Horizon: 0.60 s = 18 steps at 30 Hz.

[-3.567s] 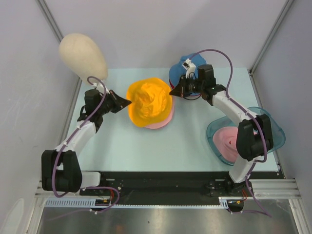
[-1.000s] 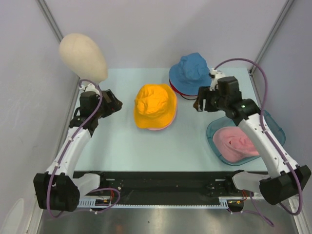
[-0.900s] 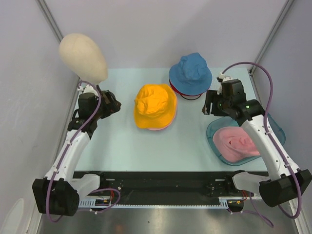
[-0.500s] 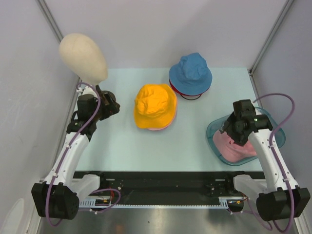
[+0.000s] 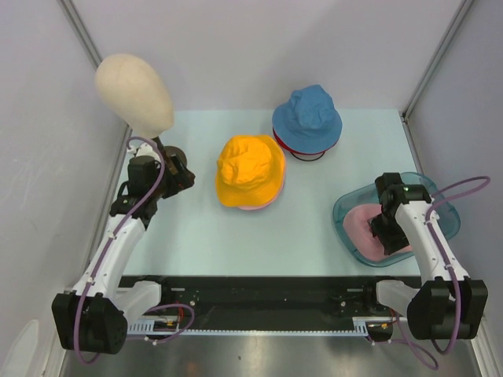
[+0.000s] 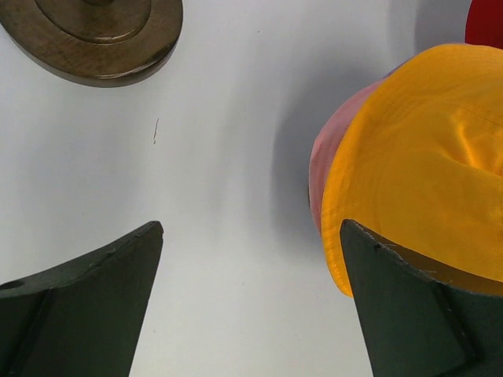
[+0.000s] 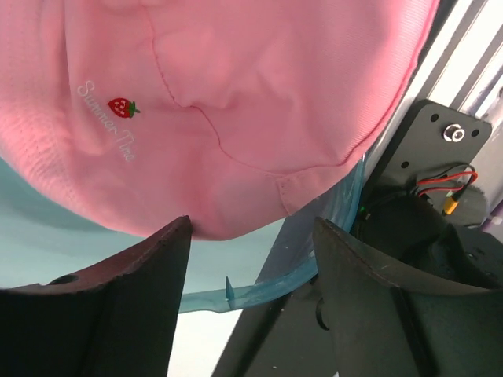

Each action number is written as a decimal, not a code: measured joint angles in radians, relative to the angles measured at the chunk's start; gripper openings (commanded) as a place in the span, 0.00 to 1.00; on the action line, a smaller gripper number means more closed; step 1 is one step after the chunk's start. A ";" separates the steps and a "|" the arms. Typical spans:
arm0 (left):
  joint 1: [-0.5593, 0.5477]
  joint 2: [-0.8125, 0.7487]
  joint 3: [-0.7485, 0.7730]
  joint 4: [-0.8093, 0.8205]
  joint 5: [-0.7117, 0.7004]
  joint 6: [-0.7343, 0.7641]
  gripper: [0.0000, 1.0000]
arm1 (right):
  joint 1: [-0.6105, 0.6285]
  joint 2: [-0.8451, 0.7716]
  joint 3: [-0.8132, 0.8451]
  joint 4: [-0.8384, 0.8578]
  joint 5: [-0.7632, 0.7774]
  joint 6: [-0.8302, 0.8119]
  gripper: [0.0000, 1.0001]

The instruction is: Stack the hats

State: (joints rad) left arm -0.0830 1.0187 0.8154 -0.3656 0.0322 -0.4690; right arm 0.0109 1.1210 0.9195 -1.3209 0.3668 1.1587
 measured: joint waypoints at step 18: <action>-0.001 0.005 0.074 -0.026 -0.002 0.002 1.00 | 0.000 -0.185 0.137 0.174 0.148 -0.082 0.00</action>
State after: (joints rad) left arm -0.0841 1.0241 0.8894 -0.3912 0.0303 -0.4675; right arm 0.0105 0.9356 1.0569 -1.1465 0.5152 1.0763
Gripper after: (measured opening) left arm 0.996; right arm 0.012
